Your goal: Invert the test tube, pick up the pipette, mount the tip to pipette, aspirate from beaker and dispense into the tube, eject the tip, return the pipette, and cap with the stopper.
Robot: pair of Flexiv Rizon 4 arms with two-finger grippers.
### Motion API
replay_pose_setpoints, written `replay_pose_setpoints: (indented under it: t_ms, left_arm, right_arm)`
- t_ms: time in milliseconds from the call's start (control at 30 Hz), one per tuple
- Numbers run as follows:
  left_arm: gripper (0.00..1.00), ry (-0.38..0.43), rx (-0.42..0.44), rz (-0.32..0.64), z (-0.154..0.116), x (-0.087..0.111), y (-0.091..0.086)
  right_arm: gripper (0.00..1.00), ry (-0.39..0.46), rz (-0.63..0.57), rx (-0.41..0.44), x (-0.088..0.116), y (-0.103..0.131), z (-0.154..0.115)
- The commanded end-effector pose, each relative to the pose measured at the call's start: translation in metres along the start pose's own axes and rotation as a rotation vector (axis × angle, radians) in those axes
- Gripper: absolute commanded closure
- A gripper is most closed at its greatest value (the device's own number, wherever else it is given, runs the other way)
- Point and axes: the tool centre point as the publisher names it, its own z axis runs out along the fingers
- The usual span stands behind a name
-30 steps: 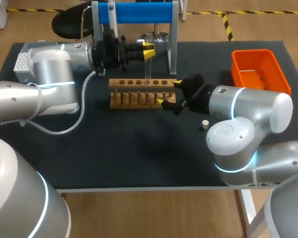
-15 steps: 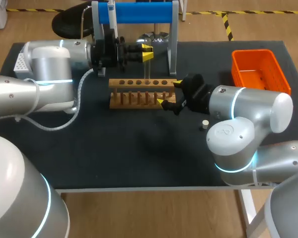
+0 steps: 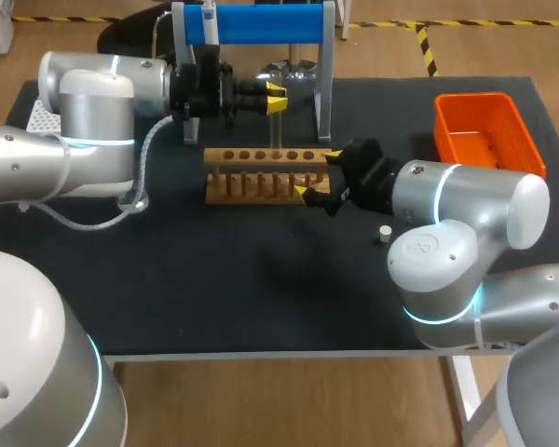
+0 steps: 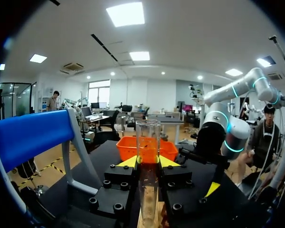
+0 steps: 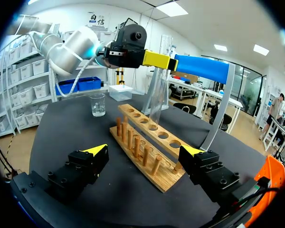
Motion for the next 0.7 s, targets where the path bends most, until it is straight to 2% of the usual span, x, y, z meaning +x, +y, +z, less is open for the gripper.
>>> replay_pose_setpoints:
  t_ms: [33, 433, 700]
  left_arm:
    - [1.0, -0.014, -0.004, 0.0, 0.0006, 0.002, 0.0005]
    - [1.0, -0.101, -0.01, 0.018, 0.0017, 0.0033, 0.0038]
    - [1.0, -0.123, -0.008, 0.009, 0.0034, 0.004, 0.0043]
  right_arm:
    - [0.0, 0.001, 0.0, 0.002, -0.0001, 0.0004, -0.0002]
    - [0.0, 0.001, 0.0, 0.002, -0.0001, 0.0004, -0.0002]
    - [0.0, 0.001, 0.0, 0.002, -0.0001, 0.0004, -0.0002]
